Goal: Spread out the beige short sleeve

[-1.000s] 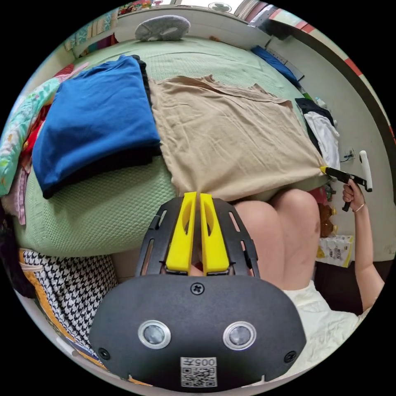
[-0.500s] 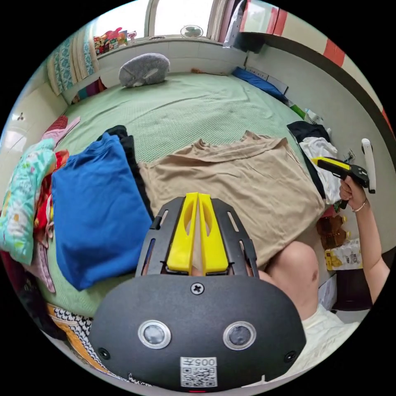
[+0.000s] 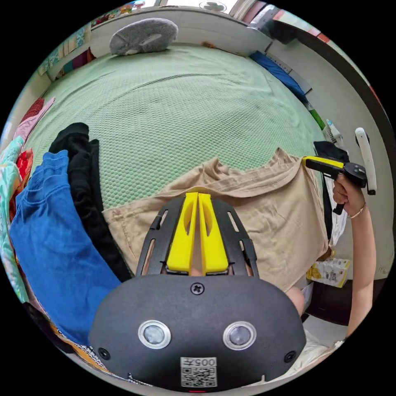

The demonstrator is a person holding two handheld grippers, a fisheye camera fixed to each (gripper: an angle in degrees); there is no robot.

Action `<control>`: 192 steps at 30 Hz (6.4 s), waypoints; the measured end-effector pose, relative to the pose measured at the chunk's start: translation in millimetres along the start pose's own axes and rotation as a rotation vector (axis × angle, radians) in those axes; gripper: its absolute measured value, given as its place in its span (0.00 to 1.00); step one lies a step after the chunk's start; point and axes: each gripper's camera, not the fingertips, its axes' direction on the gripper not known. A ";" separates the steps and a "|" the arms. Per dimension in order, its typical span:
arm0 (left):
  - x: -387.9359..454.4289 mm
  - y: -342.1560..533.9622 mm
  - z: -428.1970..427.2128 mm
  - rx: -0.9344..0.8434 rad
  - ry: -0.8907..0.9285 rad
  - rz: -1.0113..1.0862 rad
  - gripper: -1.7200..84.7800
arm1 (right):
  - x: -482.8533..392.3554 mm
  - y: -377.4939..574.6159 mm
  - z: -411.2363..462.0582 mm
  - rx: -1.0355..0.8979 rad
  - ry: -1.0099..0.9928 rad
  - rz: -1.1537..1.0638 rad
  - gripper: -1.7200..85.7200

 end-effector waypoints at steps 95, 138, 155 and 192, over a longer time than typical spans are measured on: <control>431.0 201.3 157.1 0.009 0.149 0.421 0.07 | 223.6 86.5 -119.3 -0.087 -0.513 0.134 0.17; 346.1 261.4 34.8 0.057 0.307 0.427 0.08 | 198.8 31.4 -129.2 -0.023 -0.542 0.170 0.01; 326.7 266.9 -34.7 0.134 0.469 0.436 0.07 | 110.5 70.6 -147.4 -0.024 -0.084 0.219 0.01; 90.2 297.3 5.7 -0.011 0.129 0.037 0.09 | -115.6 348.5 25.5 0.070 -0.009 -0.215 0.10</control>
